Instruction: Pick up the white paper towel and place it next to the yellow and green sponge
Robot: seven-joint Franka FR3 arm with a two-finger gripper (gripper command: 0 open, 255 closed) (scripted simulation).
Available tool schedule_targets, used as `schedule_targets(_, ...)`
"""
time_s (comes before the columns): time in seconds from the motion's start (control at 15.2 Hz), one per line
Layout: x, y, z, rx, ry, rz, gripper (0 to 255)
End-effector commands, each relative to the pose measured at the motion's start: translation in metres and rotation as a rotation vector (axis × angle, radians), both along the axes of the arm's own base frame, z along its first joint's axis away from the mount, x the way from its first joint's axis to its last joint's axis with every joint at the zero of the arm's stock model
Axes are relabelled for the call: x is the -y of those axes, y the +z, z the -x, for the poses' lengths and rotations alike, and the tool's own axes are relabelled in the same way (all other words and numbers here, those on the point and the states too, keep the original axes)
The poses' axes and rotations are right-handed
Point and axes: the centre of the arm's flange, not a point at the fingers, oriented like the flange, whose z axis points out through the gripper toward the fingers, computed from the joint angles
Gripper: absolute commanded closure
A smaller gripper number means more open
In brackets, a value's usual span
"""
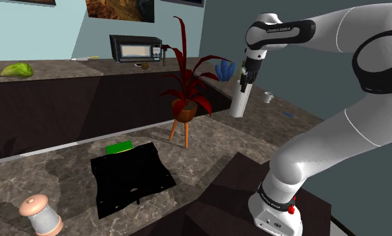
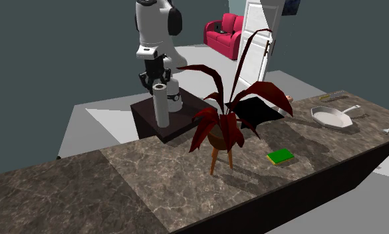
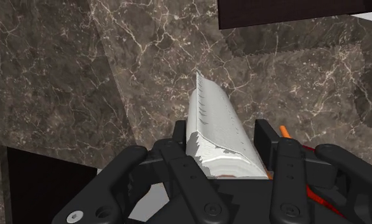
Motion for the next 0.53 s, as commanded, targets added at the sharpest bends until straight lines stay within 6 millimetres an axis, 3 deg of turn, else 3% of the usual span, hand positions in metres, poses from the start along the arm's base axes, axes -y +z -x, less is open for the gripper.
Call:
schedule_targets(0.0,0.000,0.010,0.001,0.000,0.000,0.000,255)
schedule_targets(0.26,0.000,0.030,0.001,0.000,0.000,0.000,255)
schedule_targets(0.46,-0.028,0.018,-0.024,0.000,0.000,0.000,255)
